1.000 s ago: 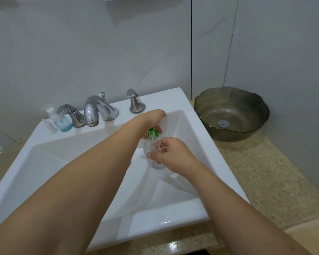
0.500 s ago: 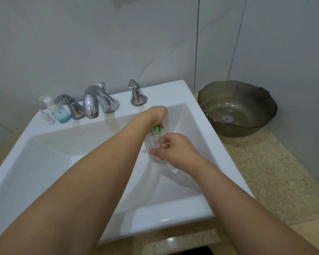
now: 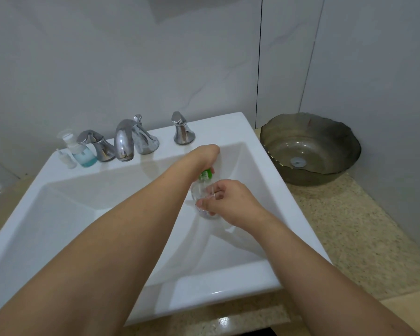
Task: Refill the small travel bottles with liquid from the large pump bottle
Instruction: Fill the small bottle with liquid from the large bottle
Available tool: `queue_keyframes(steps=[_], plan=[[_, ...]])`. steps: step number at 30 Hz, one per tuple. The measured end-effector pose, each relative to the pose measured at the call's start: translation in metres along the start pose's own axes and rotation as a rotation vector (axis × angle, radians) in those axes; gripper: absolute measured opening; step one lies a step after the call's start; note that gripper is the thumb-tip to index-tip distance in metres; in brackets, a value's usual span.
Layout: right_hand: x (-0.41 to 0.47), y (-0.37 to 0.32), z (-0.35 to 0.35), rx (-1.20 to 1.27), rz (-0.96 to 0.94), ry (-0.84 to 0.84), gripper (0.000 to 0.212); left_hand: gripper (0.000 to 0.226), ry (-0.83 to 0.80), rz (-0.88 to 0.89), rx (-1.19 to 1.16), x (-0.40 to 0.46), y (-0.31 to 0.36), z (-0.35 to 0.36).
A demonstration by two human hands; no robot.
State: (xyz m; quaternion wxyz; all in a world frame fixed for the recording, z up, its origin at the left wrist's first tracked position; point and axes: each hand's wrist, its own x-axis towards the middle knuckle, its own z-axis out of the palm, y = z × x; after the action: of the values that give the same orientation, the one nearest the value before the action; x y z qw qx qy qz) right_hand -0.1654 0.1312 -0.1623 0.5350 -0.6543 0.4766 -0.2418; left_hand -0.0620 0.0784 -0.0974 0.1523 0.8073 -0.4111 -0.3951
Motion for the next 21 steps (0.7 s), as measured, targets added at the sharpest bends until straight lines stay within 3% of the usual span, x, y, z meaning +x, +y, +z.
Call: queue_keyframes(steps=[4,11,21], plan=[[-0.004,-0.003,-0.002,0.114,0.003,0.009,0.034,0.054,-0.059,-0.024,-0.073,0.002,0.006,-0.005],[-0.005,-0.006,-0.002,0.097,-0.006,-0.007,0.029,0.055,-0.077,-0.055,0.028,0.006,0.003,-0.01],[0.0,0.0,0.0,-0.084,-0.001,0.01,0.027,0.043,0.018,0.001,0.036,0.007,0.001,0.003]])
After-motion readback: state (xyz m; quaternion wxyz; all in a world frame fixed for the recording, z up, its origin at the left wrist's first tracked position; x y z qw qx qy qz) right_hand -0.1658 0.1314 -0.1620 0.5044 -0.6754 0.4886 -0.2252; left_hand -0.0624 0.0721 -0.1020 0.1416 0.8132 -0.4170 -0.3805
